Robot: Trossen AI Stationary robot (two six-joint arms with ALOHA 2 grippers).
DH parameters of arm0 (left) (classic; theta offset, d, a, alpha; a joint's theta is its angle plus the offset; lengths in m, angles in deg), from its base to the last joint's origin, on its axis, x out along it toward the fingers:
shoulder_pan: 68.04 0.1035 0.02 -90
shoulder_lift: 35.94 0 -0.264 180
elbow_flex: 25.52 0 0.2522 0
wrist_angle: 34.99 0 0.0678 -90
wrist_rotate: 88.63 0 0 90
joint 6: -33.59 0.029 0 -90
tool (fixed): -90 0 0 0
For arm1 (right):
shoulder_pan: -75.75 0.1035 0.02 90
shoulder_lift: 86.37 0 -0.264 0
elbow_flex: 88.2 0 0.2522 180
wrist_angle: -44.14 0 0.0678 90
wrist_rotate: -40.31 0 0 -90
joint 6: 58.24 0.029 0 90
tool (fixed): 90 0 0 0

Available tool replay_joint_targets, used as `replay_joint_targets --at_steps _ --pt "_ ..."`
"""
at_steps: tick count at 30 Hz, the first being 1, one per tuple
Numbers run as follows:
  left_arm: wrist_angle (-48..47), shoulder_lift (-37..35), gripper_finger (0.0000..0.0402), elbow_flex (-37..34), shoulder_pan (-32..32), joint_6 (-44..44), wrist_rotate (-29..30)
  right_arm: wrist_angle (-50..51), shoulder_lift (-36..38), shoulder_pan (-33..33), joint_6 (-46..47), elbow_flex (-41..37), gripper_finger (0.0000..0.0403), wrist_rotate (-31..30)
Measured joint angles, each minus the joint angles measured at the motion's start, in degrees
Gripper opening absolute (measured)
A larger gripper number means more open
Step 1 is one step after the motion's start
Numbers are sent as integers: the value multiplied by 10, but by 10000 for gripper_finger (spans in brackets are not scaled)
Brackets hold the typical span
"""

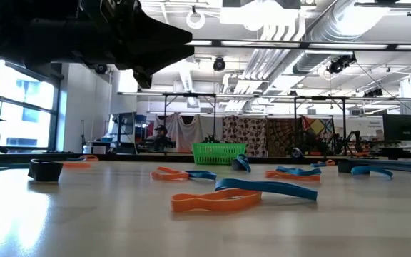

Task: Sort rubber bands into baskets
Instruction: Put the blue rubber band into the orange bin, then put the orange rubber band into the yellow bin

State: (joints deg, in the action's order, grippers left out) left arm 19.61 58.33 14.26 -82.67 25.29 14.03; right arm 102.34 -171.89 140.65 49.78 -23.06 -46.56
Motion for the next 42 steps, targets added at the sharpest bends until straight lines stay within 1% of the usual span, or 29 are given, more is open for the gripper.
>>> replay_joint_targets --at_steps 3,5,7,12,15,19,23,25,28,30,33,36,38,42 --pt "0 0 120 0 0 0 -1 -2 0 -7 0 0 4 17" --pt "0 0 120 0 0 -3 -3 -2 0 -11 0 0 17 28" --pt "0 0 120 0 0 -4 -3 -2 0 -16 0 0 40 36" --pt "0 0 120 0 0 -5 -3 -2 1 -29 -4 0 117 40" --pt "0 0 120 0 0 -5 -3 0 4 -36 -4 0 139 40" --pt "-3 0 120 0 0 -5 -3 31 8 -48 -28 14 142 15" --pt "-15 0 119 0 0 -5 -3 101 8 -60 -67 70 142 -26" --pt "-16 0 119 0 0 -5 -3 154 8 -65 -84 106 142 -56" --pt "-16 0 119 0 0 -5 -3 230 9 -77 -99 149 142 -120" --pt "-16 0 119 0 0 -5 -3 264 9 -94 -112 159 142 -161" --pt "-16 0 119 0 0 -5 -3 284 9 -132 -160 156 142 -196" --pt "-16 0 119 0 0 -5 -3 278 9 -183 -241 133 142 -195" --pt "-16 0 119 0 0 -5 -3 256 9 -219 -298 114 142 -188" --pt "-17 0 119 0 0 -5 -3 185 8 -296 -413 65 142 -145"
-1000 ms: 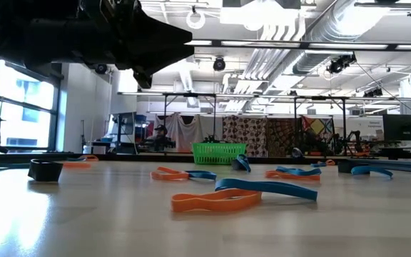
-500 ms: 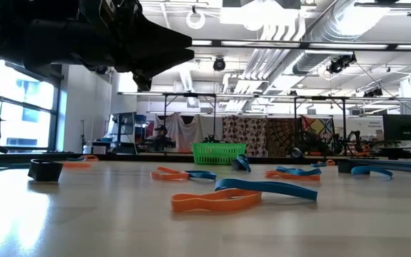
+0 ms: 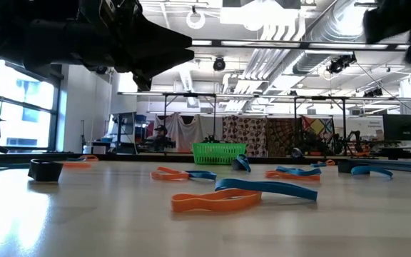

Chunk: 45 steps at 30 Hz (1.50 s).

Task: Sort rubber bands into baskets
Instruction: Put the orange rubber band into the yellow bin

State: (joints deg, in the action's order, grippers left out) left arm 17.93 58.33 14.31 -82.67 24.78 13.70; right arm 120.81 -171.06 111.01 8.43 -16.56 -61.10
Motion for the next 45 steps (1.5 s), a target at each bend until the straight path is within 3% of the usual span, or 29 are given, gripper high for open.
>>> replay_joint_targets --at_steps 10,17,26,38,45 --pt "-5 0 119 0 0 0 0 -124 0 -148 -198 -136 118 102" --pt "-10 0 119 0 0 -11 0 -196 1 -171 -266 -183 76 131" --pt "-13 0 119 0 0 -15 0 -200 -1 -168 -272 -170 4 133" --pt "-20 0 119 0 0 -15 0 -195 -1 -152 -310 -113 2 125" --pt "-25 0 119 0 0 -16 0 -166 -1 -118 -307 -111 45 110"
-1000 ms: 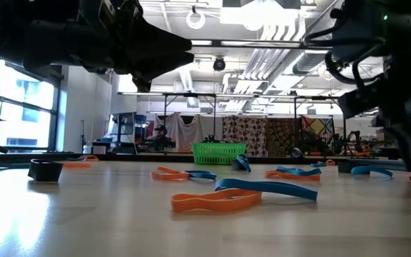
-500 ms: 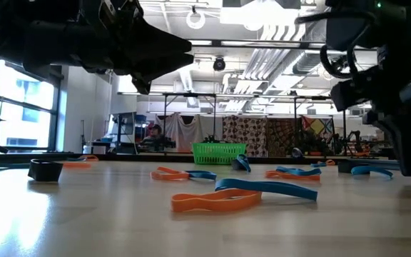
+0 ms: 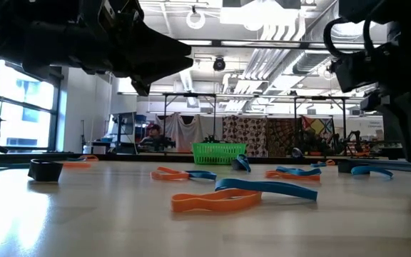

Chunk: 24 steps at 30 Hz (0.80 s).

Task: Sort rubber bands into baskets
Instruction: Put the orange rubber band into the yellow bin

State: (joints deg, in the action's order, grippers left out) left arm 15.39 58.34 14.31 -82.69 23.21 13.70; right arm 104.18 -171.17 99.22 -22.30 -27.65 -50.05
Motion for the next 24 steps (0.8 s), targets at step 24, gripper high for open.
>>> replay_joint_targets --at_steps 24 --pt "0 0 119 0 0 -5 0 -52 0 5 -15 -66 16 -3"
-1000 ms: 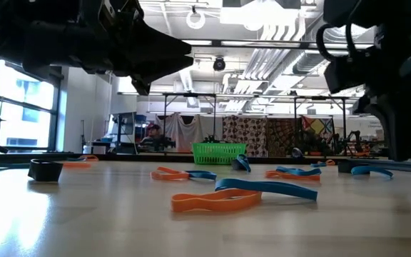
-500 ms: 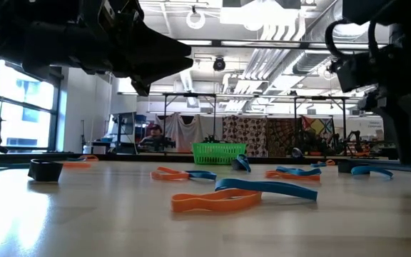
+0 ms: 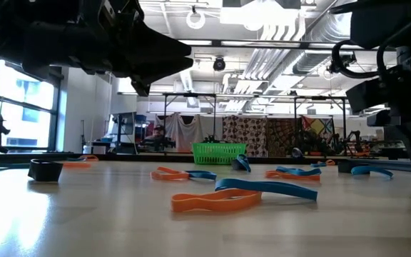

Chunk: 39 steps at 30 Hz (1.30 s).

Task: Sort rubber bands into baskets
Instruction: Put the orange rubber band into the yellow bin

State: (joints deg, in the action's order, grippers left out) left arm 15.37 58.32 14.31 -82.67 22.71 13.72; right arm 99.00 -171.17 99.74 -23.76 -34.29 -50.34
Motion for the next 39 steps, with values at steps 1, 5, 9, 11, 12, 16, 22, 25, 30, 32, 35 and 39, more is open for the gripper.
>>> replay_joint_targets --at_steps 1,5,9,11,12,16,22,25,30,32,35,39 --pt "0 0 119 0 0 -3 0 0 0 0 0 0 8 0" --pt "0 0 119 0 0 -11 0 -6 0 0 26 1 11 -11" --pt "0 0 119 0 0 -11 0 -23 0 5 30 16 3 -60" --pt "0 0 119 0 0 -11 0 -37 0 5 29 28 3 -86" --pt "0 0 119 0 0 -13 4 -46 0 5 28 34 2 -102" --pt "-25 0 119 14 -2 -49 36 -78 0 5 28 54 1 -198" --pt "-161 0 126 70 -18 -35 77 -173 0 5 -7 64 0 -312" --pt "-207 0 137 94 -25 -30 108 -214 0 5 -37 67 0 -355" --pt "-241 0 159 121 -27 -30 129 -288 0 5 -110 68 0 -385" --pt "-254 0 169 129 -27 -39 129 -314 0 5 -133 68 0 -391" --pt "-277 0 180 144 -27 -51 130 -347 0 5 -158 68 0 -399" --pt "-298 0 184 160 -26 -60 130 -379 0 5 -192 68 0 -407"
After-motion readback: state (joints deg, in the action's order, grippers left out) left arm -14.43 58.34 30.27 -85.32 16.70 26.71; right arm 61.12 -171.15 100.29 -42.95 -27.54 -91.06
